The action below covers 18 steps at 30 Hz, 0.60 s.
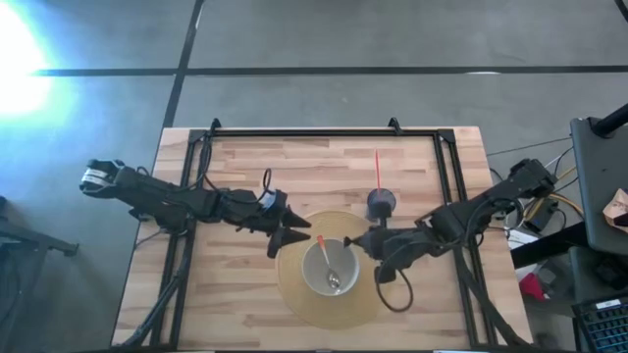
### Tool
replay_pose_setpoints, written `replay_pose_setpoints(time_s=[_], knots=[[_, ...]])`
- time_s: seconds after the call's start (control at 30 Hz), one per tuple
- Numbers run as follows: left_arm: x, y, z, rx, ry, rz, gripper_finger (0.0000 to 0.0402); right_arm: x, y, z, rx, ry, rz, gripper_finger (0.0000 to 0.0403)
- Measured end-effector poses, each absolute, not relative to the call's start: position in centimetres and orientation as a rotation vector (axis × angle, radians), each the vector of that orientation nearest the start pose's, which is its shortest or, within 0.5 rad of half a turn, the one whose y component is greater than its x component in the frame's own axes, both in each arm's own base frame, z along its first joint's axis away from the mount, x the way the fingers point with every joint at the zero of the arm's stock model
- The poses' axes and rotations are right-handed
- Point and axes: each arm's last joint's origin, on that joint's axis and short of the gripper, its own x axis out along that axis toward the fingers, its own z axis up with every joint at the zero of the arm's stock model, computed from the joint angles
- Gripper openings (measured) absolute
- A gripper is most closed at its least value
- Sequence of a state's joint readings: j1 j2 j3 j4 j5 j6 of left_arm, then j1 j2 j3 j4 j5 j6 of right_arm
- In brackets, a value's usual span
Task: Pick & Place Utensil
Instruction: Put the orange spoon into the white bowl on the brown placemat
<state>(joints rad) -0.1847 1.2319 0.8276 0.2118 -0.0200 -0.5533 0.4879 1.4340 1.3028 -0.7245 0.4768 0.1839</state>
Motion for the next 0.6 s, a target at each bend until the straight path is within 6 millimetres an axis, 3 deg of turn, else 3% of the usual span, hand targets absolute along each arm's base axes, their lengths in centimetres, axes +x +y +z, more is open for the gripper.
replay_pose_setpoints(time_s=[0.3,0.6], knots=[[27.2,-4.6,29.3,-0.489,0.223,-0.084,0.0188,29.9,13.1,32.2,-0.673,0.770,0.023,0.0013],[26.5,-3.3,30.1,-0.462,0.195,-0.046,0.0188,33.0,13.1,30.7,-1.088,0.856,-0.035,0.0013]])
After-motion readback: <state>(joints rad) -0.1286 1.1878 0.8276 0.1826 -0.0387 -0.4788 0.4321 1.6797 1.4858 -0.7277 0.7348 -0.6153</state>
